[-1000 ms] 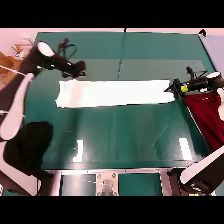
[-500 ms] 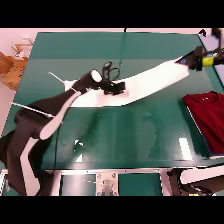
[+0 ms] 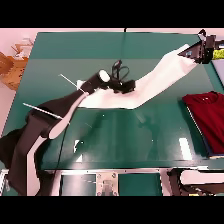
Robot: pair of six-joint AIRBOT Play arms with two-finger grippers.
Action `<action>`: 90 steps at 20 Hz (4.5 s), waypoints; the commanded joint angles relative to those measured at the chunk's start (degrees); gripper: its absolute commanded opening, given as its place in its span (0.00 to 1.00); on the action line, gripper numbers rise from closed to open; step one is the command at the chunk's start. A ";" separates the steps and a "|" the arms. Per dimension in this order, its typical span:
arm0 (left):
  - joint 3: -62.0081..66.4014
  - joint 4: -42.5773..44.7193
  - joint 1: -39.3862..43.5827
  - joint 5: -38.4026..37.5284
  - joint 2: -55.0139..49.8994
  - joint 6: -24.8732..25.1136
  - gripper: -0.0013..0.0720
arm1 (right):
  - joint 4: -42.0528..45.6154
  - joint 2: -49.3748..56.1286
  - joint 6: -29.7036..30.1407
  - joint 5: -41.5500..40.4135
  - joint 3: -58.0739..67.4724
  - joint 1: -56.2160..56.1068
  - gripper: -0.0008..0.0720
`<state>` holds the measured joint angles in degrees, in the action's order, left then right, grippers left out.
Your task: Fold the shirts.
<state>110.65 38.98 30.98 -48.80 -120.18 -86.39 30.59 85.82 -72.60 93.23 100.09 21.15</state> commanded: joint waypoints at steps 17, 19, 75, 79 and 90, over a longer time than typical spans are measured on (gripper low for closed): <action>9.16 19.34 -38.93 -41.72 11.43 3.32 0.05 | -0.66 19.19 -7.56 -79.73 -10.78 -63.98 0.61; 9.16 19.32 -40.35 -41.62 11.43 4.37 0.05 | -0.55 22.60 -7.37 -85.96 -10.78 -66.69 0.80; 9.16 18.93 -41.03 -44.74 11.41 2.38 0.05 | 16.79 7.19 -32.13 -11.28 13.44 23.47 0.03; 9.16 18.93 -41.03 -45.38 11.41 2.40 0.05 | 25.53 2.97 -40.22 -0.55 13.44 28.48 0.02; 9.16 18.86 -41.03 -45.79 11.41 2.43 0.05 | 55.74 -11.39 -42.69 11.82 -2.43 36.72 0.03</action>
<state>119.81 57.87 -10.07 -94.63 -108.81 -83.96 76.01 78.13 -114.96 103.28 104.86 56.47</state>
